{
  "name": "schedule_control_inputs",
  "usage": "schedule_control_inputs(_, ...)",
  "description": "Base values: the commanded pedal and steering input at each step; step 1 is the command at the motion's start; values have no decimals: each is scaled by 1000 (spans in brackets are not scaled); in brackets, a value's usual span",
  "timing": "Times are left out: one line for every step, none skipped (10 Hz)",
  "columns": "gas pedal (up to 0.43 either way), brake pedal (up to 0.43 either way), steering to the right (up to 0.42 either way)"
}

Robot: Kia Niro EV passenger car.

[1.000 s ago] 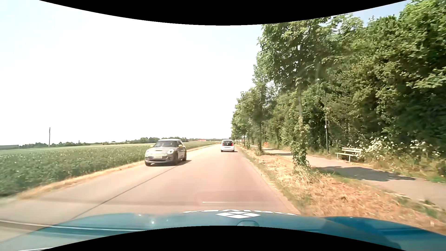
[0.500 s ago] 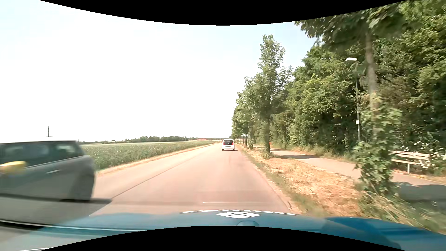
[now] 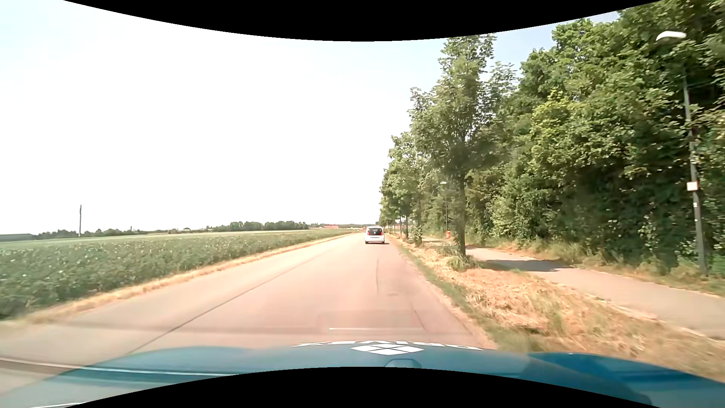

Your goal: Follow the waypoints while adhering to traffic rules and regulations

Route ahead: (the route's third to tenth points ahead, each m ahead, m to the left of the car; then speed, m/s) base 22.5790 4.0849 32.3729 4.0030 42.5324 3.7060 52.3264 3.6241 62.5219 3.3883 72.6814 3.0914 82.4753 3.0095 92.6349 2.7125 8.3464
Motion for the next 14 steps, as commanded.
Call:
schedule_control_inputs(110,0,-2)
schedule_control_inputs(98,0,-1)
schedule_control_inputs(98,0,0)
schedule_control_inputs(98,0,0)
schedule_control_inputs(87,0,2)
schedule_control_inputs(87,0,1)
schedule_control_inputs(87,0,1)
schedule_control_inputs(87,0,1)
schedule_control_inputs(87,0,1)
schedule_control_inputs(87,0,1)
schedule_control_inputs(87,0,2)
schedule_control_inputs(87,0,1)
schedule_control_inputs(87,0,1)
schedule_control_inputs(87,0,1)
